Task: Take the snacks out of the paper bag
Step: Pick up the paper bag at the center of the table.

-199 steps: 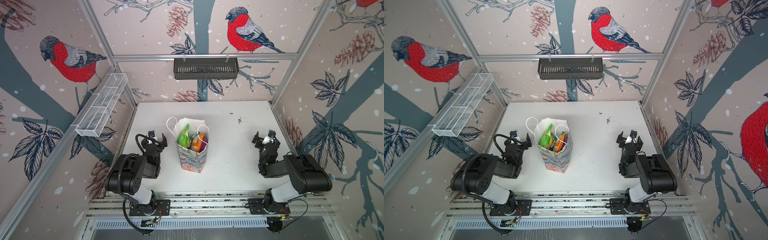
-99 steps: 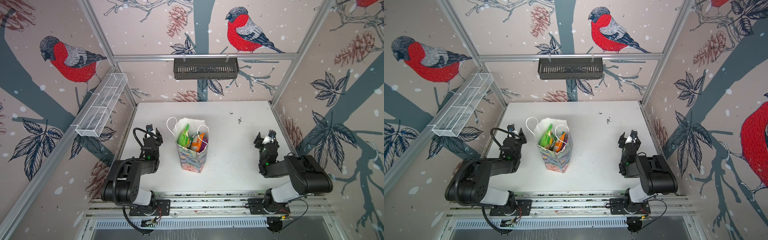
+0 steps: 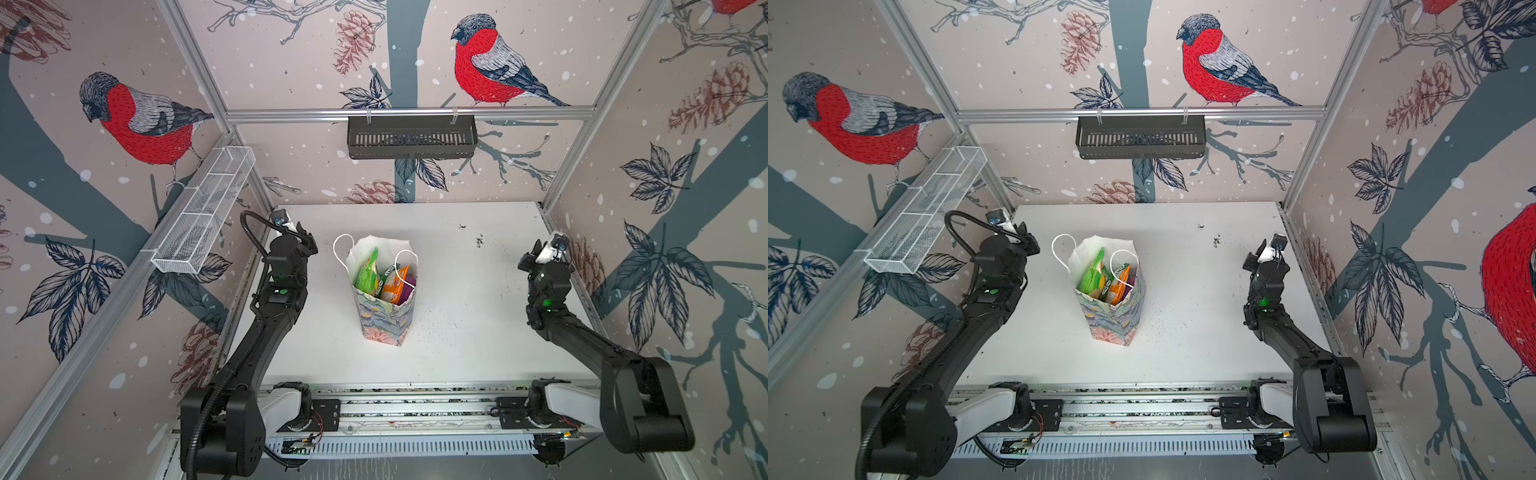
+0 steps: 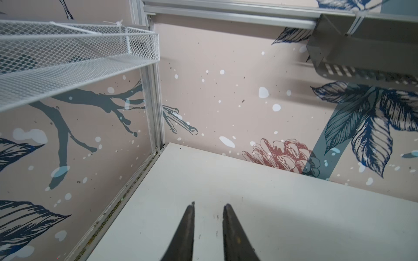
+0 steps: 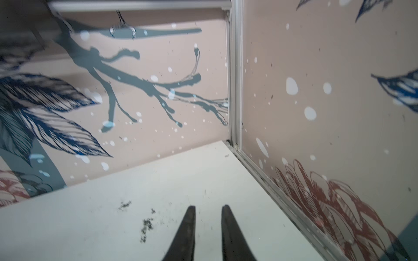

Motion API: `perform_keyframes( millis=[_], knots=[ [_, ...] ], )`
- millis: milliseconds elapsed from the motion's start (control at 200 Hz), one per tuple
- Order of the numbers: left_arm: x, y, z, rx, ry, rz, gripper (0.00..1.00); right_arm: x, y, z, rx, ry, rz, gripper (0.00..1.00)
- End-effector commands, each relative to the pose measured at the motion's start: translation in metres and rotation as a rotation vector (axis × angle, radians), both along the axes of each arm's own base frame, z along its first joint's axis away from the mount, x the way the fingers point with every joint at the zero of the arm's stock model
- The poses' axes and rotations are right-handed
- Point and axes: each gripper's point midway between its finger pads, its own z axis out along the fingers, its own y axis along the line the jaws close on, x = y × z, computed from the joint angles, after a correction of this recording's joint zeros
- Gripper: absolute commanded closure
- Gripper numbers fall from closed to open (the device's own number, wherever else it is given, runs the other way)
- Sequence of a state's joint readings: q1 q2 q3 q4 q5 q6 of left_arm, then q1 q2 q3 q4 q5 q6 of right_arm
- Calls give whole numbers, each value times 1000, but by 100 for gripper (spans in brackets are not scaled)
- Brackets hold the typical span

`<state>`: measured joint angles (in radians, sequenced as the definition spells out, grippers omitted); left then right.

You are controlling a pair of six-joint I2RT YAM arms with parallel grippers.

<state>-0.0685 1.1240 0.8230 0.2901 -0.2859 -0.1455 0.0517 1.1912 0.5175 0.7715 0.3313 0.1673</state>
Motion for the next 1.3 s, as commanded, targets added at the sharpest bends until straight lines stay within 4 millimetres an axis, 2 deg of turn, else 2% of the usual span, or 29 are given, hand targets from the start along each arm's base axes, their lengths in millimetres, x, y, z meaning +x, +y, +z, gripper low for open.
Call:
perform_keyframes(
  millis=[0, 80, 110, 215, 280, 305, 325, 330, 370, 390, 405, 490, 585, 680, 891, 1036, 1116, 1221, 1296],
  knots=[
    [-10, 3, 6, -65, 69, 24, 75, 9, 7, -6, 75, 166, 37, 84],
    [-14, -1, 32, -86, 46, -4, 75, 17, 20, 23, 82, 192, 103, 83],
    [-15, -5, 52, -95, 25, -23, 75, 19, 24, 34, 90, 193, 124, 81],
    [-16, -21, 84, -117, 60, -116, 74, 24, 41, 83, 116, 187, 215, 78],
    [-19, -32, 100, -143, 78, -181, 72, 26, 58, 111, 134, 205, 306, 78],
    [-21, -36, 105, -154, 83, -200, 72, 27, 67, 117, 143, 228, 348, 78],
    [-23, -39, 108, -166, 87, -217, 72, 24, 74, 131, 147, 226, 385, 79],
    [-23, -40, 110, -169, 87, -220, 72, 27, 76, 126, 150, 245, 393, 79],
    [-26, -45, 115, -188, 95, -248, 72, 30, 93, 143, 154, 270, 464, 79],
    [-28, -47, 119, -197, 97, -259, 71, 29, 102, 144, 151, 300, 500, 80],
    [-29, -48, 119, -204, 107, -267, 71, 28, 109, 153, 146, 298, 529, 80],
    [-35, -58, 124, -235, 160, -312, 72, 20, 143, 179, 137, 331, 651, 79],
    [-50, -70, 126, -270, 214, -376, 73, 6, 180, 199, 133, 360, 795, 77],
    [-68, -77, 121, -317, 229, -418, 73, -11, 215, 211, 138, 376, 935, 77],
    [-94, -84, 86, -416, 216, -433, 73, -60, 289, 221, 144, 389, 1209, 79],
    [-87, -90, 73, -419, 241, -440, 72, -79, 323, 229, 177, 399, 1289, 82],
    [-78, -96, 66, -377, 267, -433, 71, -91, 349, 232, 169, 411, 1340, 82],
    [-68, -99, 65, -339, 323, -445, 69, -87, 370, 234, 195, 448, 1342, 81],
    [-67, -104, 63, -312, 360, -473, 68, -80, 382, 223, 179, 494, 1305, 81]
  ],
)
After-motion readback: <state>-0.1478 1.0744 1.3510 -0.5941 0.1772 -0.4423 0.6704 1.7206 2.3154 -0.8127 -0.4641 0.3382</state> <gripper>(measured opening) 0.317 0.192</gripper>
